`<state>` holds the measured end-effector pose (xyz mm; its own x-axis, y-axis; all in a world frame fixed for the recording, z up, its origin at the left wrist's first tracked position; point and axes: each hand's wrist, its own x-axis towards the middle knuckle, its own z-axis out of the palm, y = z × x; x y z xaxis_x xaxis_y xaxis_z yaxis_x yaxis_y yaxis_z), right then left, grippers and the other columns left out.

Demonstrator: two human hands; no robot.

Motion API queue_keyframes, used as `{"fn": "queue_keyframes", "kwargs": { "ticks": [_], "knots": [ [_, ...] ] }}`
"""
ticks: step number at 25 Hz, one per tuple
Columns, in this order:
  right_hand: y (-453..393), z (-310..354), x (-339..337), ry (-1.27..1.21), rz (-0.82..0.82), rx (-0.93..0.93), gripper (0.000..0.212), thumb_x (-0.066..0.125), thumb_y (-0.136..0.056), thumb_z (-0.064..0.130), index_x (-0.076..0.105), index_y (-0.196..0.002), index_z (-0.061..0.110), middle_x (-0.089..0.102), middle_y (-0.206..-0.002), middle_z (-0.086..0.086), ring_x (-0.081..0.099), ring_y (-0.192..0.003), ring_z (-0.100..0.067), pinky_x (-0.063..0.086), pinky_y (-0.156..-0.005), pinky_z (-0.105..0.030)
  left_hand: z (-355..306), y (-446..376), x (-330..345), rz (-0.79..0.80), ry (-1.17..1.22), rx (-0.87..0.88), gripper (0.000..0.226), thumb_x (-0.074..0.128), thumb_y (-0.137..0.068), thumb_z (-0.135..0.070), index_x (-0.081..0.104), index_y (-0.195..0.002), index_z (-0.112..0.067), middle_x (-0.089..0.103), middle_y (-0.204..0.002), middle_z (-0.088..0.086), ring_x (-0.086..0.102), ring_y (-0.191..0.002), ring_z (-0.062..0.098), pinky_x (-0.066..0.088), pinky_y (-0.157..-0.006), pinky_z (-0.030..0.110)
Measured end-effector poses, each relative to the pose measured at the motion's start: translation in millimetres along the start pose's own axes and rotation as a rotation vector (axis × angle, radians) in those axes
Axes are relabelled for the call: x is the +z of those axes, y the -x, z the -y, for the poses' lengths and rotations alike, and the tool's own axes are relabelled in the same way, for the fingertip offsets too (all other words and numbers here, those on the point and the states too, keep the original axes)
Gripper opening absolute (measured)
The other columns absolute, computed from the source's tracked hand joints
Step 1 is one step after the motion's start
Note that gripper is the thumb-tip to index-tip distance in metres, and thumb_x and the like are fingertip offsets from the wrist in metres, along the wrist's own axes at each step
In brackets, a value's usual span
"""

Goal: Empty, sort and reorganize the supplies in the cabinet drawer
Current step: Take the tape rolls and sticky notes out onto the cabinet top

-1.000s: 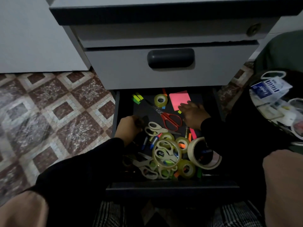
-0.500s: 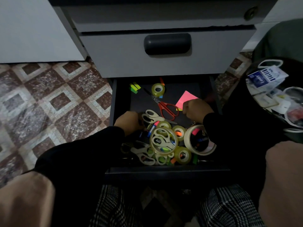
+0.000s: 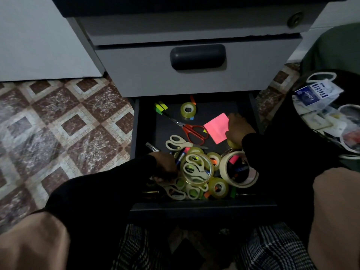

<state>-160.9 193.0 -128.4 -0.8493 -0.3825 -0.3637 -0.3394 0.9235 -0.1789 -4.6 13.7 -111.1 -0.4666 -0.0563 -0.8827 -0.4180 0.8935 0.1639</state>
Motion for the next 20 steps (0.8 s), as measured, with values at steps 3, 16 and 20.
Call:
{"fn": "queue_keyframes", "kwargs": {
  "ticks": [3,16,20],
  "knots": [
    [2,-2,-3,-0.059,0.015,0.012,0.044,0.056,-0.086,0.003,0.042,-0.126,-0.006,0.040,-0.136,-0.025,0.046,-0.122,-0.036,0.039,-0.098,-0.035,-4,8,5,0.171,0.650,-0.055,0.035,0.044,-0.098,-0.018,0.054,-0.066,-0.009,0.053,-0.049,-0.001,0.048,-0.039,0.010,0.040,-0.041,0.018],
    [19,-6,-18,-0.342,-0.052,0.082,0.022,0.066,-0.081,0.005,0.052,-0.097,0.008,0.061,-0.118,-0.018,0.057,-0.111,-0.029,0.044,-0.087,-0.030,-16,15,15,-0.095,0.585,0.140,0.064,0.035,-0.077,-0.045,0.061,-0.123,-0.009,0.060,-0.125,0.011,0.056,-0.115,0.025,0.040,-0.094,0.025],
    [24,-5,-19,-0.411,-0.071,0.091,0.022,0.065,-0.081,0.003,0.048,-0.091,0.013,0.062,-0.115,-0.016,0.058,-0.108,-0.028,0.044,-0.084,-0.028,-25,7,23,0.035,0.967,0.058,0.023,0.040,-0.095,-0.007,0.055,-0.078,0.000,0.060,-0.048,0.003,0.054,-0.037,0.008,0.042,-0.038,0.015]
  ]
}}
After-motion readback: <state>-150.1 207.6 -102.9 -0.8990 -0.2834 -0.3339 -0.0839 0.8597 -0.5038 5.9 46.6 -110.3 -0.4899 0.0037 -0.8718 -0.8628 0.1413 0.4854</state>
